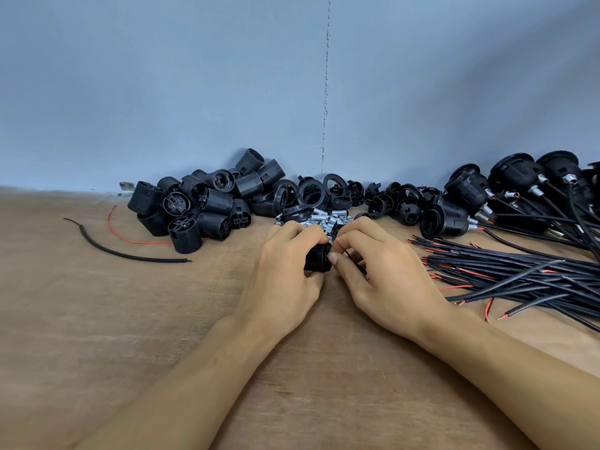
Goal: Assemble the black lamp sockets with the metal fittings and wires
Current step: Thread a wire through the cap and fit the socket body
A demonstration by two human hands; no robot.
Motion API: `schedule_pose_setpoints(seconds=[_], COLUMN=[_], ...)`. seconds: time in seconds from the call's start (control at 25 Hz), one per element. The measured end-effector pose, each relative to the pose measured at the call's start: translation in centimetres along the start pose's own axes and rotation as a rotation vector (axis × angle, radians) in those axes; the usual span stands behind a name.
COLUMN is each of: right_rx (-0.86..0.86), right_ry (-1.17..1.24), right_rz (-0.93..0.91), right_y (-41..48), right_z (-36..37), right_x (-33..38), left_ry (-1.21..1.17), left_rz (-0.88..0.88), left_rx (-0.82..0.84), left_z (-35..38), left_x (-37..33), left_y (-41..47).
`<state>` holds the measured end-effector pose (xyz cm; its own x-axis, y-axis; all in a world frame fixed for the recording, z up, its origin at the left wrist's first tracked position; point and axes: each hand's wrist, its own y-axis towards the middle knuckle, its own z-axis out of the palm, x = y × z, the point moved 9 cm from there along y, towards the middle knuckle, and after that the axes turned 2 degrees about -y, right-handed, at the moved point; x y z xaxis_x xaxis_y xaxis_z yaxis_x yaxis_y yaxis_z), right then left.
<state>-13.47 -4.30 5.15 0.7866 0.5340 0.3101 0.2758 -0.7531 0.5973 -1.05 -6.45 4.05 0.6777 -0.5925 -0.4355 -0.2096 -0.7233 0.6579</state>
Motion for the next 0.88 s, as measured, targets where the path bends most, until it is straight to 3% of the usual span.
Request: schedule_pose_setpoints(seconds=[0.28, 0.44, 0.88], right_rx=[-0.009, -0.022, -0.025], right_ry=[0.012, 0.111, 0.108], right_rz=[0.001, 0.064, 0.129], right_y=[-0.1, 0.0, 0.1], right_z=[0.0, 0.1, 0.0], right_x=[0.0, -0.9, -1.8], left_ry=[-0.027, -0.047, -0.065], left_rz=[0.019, -0.015, -0.086], left_rx=[0.051, 0.022, -0.004], left_z=[0.1, -0.1, 0.0], left_x=[-0.2, 0.2, 1.1], left_y=[0.1, 0.1, 0.2])
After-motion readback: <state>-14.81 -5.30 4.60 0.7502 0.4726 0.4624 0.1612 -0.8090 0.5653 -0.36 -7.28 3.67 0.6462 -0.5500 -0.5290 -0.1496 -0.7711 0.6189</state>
